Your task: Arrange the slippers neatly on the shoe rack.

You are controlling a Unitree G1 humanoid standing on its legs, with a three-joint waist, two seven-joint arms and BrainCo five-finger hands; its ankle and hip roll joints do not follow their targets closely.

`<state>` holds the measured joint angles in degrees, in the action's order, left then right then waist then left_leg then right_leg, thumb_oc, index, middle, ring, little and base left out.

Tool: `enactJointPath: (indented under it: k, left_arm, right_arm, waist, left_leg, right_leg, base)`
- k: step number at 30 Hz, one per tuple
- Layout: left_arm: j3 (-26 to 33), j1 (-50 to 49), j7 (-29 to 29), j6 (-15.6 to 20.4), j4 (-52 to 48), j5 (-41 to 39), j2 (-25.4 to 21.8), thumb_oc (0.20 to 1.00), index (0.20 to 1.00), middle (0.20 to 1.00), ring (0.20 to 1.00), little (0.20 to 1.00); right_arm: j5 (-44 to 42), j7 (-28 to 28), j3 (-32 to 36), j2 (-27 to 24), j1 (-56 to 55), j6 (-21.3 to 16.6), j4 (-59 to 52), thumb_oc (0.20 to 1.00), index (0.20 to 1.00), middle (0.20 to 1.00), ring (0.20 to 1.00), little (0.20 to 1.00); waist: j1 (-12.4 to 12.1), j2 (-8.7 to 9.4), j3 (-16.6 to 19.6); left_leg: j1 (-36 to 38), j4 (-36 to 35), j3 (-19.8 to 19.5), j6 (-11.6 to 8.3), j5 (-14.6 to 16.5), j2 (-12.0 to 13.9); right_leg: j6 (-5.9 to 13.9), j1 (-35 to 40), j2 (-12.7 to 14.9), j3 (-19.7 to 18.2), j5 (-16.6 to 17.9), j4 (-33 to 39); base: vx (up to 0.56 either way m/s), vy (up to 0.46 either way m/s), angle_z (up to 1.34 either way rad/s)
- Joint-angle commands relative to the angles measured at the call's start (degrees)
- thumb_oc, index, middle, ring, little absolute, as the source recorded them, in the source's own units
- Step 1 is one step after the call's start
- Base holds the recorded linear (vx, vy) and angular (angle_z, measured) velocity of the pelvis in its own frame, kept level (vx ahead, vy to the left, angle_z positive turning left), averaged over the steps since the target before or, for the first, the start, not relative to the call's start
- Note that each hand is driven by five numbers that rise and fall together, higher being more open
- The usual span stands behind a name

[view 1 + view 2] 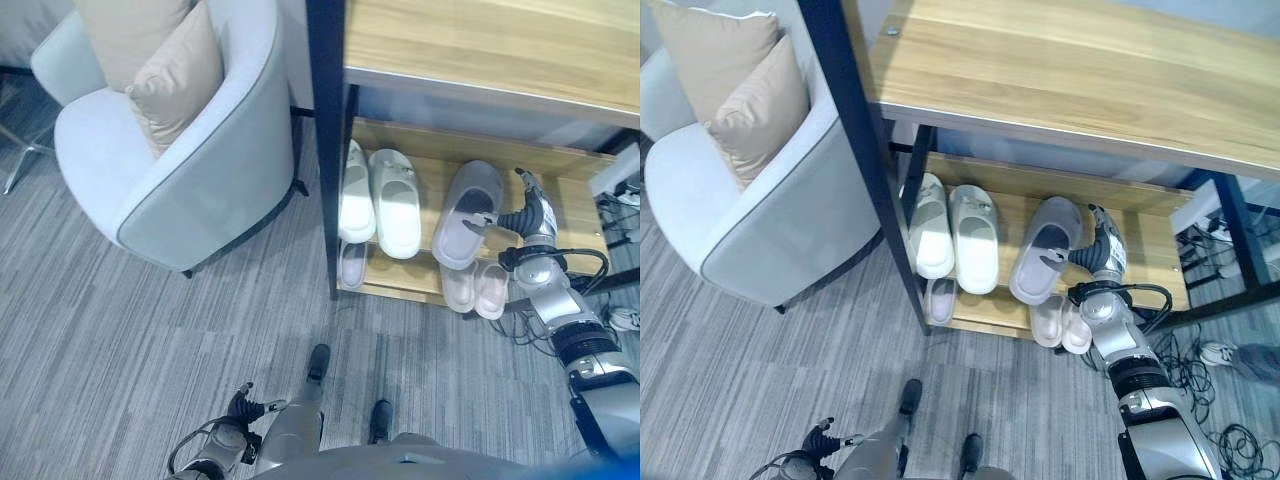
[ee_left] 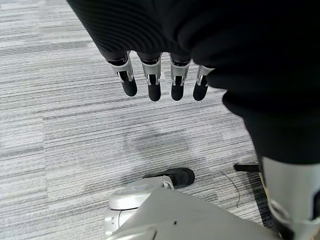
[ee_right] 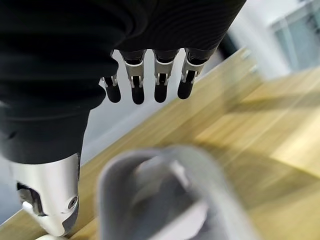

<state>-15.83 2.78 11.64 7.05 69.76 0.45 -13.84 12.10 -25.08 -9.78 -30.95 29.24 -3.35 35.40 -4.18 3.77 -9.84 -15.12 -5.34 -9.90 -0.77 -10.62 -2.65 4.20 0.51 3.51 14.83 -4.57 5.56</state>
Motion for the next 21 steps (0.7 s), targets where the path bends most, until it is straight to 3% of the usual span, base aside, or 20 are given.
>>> enactJointPath:
  k: [1, 12, 13, 14, 16, 17, 18, 19, 21]
  left_arm:
    - [-1.9, 1.4, 1.0, 0.6, 3.1, -2.5, 2.7, 1.0, 1.0, 1.0, 1.0, 1.0]
    - [-2.6, 0.8, 1.0, 0.9, 2.4, -1.5, 2.7, 1.0, 1.0, 1.0, 1.0, 1.0]
    - [-2.5, 0.8, 1.0, 0.9, 2.3, -1.4, 2.6, 1.0, 1.0, 1.0, 1.0, 1.0]
    - [-2.6, 0.8, 1.0, 0.9, 2.3, -1.4, 2.7, 1.0, 1.0, 1.0, 1.0, 1.0]
    - [-2.7, 0.9, 1.0, 0.9, 2.4, -1.2, 3.0, 1.0, 1.0, 1.0, 1.0, 1.0]
    - [-2.3, 1.9, 1.4, 1.4, 2.4, -2.6, 3.0, 1.0, 1.0, 1.0, 1.0, 1.0]
    - [-1.8, 2.2, 1.1, 1.5, 1.0, -3.0, 2.5, 1.0, 1.0, 1.0, 1.0, 1.0]
    - [-2.2, 3.0, 1.3, 1.5, 1.9, -2.2, 1.8, 1.0, 1.0, 1.0, 1.0, 1.0]
    - [-2.4, 3.0, 1.8, 1.7, 2.0, -2.2, 1.7, 1.0, 1.0, 1.0, 1.0, 1.0]
  right_arm:
    - [0.0, -2.8, -1.3, -4.3, 1.1, -0.1, -2.0, 1.0, 1.0, 1.0, 1.0, 1.0]
    - [4.0, -2.7, -3.1, -5.7, 0.1, 1.4, 4.2, 1.0, 1.0, 1.0, 1.0, 1.0]
    - [4.1, -2.4, -3.3, -6.0, 0.4, 1.6, 3.8, 0.539, 0.539, 0.539, 0.539, 0.539]
    - [4.7, -2.4, -3.6, -6.2, 0.5, 1.6, 3.5, 0.2, 0.2, 0.2, 0.2, 0.2]
    - [6.2, -2.6, -4.4, -6.8, 1.4, 2.0, 4.3, 0.2, 0.2, 0.2, 0.2, 0.2]
    - [6.6, -2.8, -4.6, -8.5, 2.8, 1.6, 2.1, 1.0, 1.0, 1.0, 1.0, 1.0]
    - [7.0, -2.4, -4.1, -9.2, 2.2, 2.0, 0.6, 1.0, 1.0, 1.0, 1.0, 1.0]
    - [6.9, -3.7, -4.6, -9.0, 5.7, 2.9, 6.7, 0.2, 0.2, 0.2, 0.2, 0.2]
    - [8.2, -4.2, -6.1, -9.5, 8.2, 3.7, 7.3, 0.2, 0.2, 0.2, 0.2, 0.2]
  waist:
    - [0.0, -0.68, -0.3]
    - [-0.4, -1.41, 0.5]
    - [-0.4, -1.41, 0.6]
    - [-0.4, -1.47, 0.6]
    - [-0.4, -1.54, 0.5]
    - [0.2, -1.27, -0.6]
    - [0.0, -1.22, -2.3]
    - [-0.9, -1.13, -1.4]
    - [-1.3, -1.0, -1.4]
  left_leg:
    - [3.1, 0.3, -0.7, -2.06, 8.6, 1.2]
    - [4.4, 0.3, -1.6, -1.95, 9.3, 0.7]
    - [4.4, 0.3, -1.6, -1.93, 9.3, 0.8]
    - [4.4, 0.3, -1.5, -1.93, 9.3, 0.7]
    - [4.5, 0.3, -1.5, -1.97, 9.3, 0.7]
    - [3.4, 0.3, -1.5, -2.16, 9.1, 0.9]
    - [1.7, 0.3, -1.0, -2.11, 8.5, 1.0]
    - [1.4, 0.3, -1.4, -2.02, 8.5, 0.7]
    - [1.2, 0.3, -1.4, -2.05, 8.5, 0.8]
  right_leg:
    - [3.21, -4.3, 3.7, -0.1, 3.3, -0.6]
    - [3.38, -2.8, 4.2, 0.7, 2.9, -0.6]
    - [3.4, -2.8, 4.2, 0.7, 2.8, -0.6]
    - [3.39, -2.8, 4.2, 0.7, 2.8, -0.6]
    - [3.39, -2.7, 4.2, 0.7, 2.7, -0.6]
    - [3.56, -3.7, 4.1, 0.3, 2.9, -0.6]
    - [3.52, -5.6, 4.0, -0.3, 3.5, -0.6]
    - [3.37, -5.9, 4.0, 0.4, 3.5, -0.6]
    - [3.45, -5.9, 4.1, 0.5, 3.5, -0.6]
  base:
    - [-0.01, 0.025, 0.09]
    - [0.01, 0.012, 0.02]
    - [0.0, 0.0, 0.0]
    - [0.0, 0.0, 0.0]
    - [0.11, 0.037, 0.0]
    - [0.07, 0.089, 0.06]
    - [0.07, 0.086, 0.06]
    - [-0.13, 0.014, -0.03]
    - [0.0, 0.002, -0.08]
